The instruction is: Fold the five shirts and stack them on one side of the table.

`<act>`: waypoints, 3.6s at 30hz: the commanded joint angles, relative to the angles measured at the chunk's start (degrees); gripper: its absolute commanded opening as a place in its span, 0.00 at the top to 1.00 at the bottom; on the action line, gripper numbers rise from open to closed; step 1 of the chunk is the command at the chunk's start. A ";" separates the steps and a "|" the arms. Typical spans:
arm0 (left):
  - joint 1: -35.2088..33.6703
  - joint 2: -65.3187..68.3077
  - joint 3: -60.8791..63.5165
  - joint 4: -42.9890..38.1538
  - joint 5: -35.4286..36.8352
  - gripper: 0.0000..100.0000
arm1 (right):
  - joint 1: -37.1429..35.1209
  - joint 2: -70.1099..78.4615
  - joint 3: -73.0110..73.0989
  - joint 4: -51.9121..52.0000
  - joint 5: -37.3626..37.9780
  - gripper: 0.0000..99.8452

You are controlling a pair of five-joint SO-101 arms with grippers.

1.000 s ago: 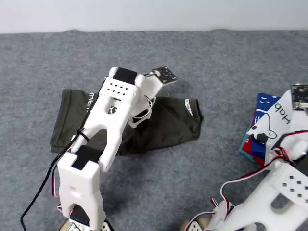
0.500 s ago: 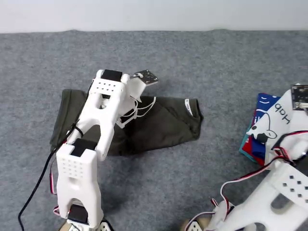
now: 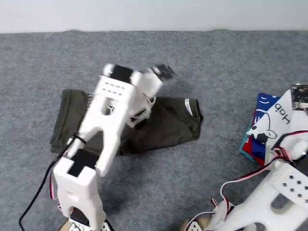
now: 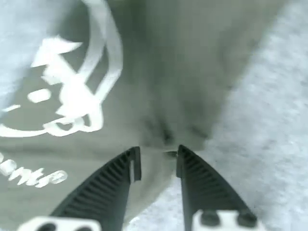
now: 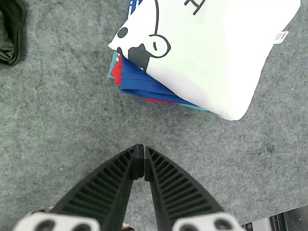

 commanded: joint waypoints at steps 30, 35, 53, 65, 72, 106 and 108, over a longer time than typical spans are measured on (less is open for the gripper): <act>-6.77 -8.97 8.04 -5.98 10.99 0.80 | 0.66 -1.10 -0.26 1.98 0.44 0.99; -15.82 -12.13 7.87 -6.15 12.48 0.79 | 0.75 -1.10 -0.26 2.07 0.44 0.99; -44.22 1.23 4.18 -20.13 8.35 0.71 | 0.75 -1.10 -0.26 2.07 0.44 0.99; -44.04 27.60 -20.70 -8.18 8.53 0.73 | 0.75 -1.10 -0.26 2.07 0.44 0.99; -43.69 40.00 -36.09 0.18 5.01 0.92 | 0.75 -1.10 -0.26 2.07 0.44 0.99; -0.18 -11.52 -11.38 0.53 22.15 0.99 | 0.75 -1.10 -0.18 1.98 0.35 0.99; 2.64 -10.37 -11.38 -1.41 23.30 0.99 | 0.75 -1.10 0.18 1.80 0.35 0.99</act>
